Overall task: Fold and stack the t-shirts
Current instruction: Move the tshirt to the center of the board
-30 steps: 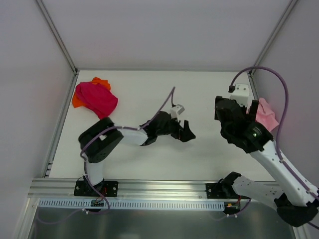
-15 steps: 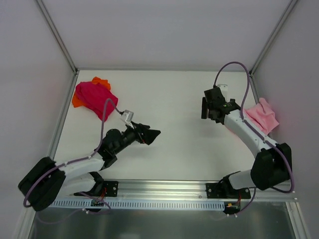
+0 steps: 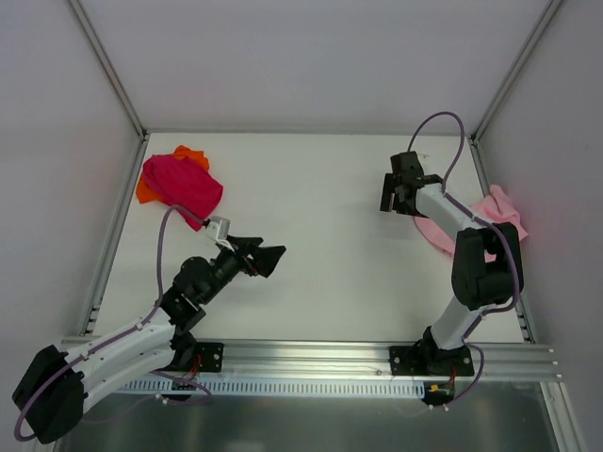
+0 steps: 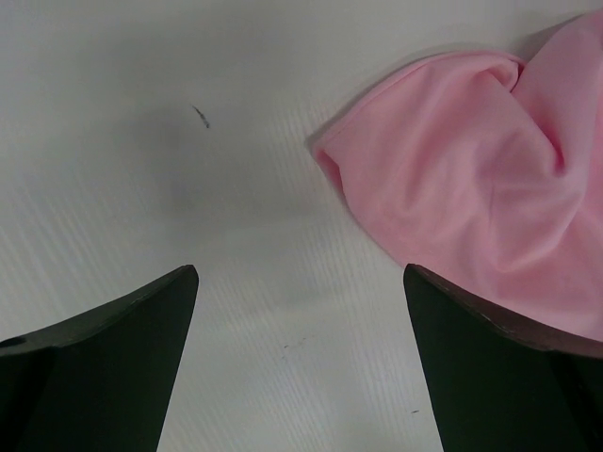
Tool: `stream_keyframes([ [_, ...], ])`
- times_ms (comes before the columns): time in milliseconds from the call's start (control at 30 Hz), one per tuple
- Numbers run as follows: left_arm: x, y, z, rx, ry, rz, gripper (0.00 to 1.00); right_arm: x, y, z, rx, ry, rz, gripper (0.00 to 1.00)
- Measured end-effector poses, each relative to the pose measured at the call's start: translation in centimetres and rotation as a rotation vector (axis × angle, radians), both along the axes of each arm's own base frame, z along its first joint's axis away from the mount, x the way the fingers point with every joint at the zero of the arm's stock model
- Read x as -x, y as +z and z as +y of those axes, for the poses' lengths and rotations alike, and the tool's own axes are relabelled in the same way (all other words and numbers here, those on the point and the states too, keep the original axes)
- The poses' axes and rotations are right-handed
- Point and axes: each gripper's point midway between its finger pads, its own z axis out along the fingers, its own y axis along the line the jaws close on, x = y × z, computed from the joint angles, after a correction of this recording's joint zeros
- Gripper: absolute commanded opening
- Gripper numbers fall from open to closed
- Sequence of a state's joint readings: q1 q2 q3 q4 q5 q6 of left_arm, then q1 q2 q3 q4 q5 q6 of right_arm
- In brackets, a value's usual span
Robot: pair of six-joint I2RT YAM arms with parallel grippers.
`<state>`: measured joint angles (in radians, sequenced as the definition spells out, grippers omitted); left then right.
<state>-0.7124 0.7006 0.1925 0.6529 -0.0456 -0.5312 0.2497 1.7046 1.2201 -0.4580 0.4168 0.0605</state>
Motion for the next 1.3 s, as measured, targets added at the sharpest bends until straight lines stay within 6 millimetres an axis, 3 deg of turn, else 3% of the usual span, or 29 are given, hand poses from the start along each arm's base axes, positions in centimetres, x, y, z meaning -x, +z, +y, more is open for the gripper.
stream_keyframes([
  [167, -0.7, -5.5, 1.2, -0.093, 0.051, 0.119, 0.94, -0.9, -1.0, -1.4, -0.024, -0.041, 0.004, 0.96],
  [267, -1.2, -6.5, 2.4, -0.106, 0.09, 0.142, 0.94, -1.3, -0.8, -1.9, -0.022, -0.056, -0.007, 0.96],
  [600, -0.9, -4.3, 3.0, -0.059, 0.102, 0.076, 0.94, -3.2, -1.1, -3.5, -0.02, -0.125, -0.01, 0.96],
  [900, 0.0, -2.9, 3.7, -0.02, 0.101, 0.026, 0.95, -1.6, -2.4, -7.9, -0.059, -0.278, 0.064, 0.95],
  [1133, 0.0, -3.9, 3.6, -0.043, 0.101, 0.055, 0.95, -0.9, -4.3, -7.0, -0.113, -0.271, 0.141, 0.96],
  [1300, 0.0, -4.1, 3.5, -0.049, 0.095, 0.062, 0.95, -0.8, -4.6, -5.8, -0.178, -0.246, 0.157, 0.88],
])
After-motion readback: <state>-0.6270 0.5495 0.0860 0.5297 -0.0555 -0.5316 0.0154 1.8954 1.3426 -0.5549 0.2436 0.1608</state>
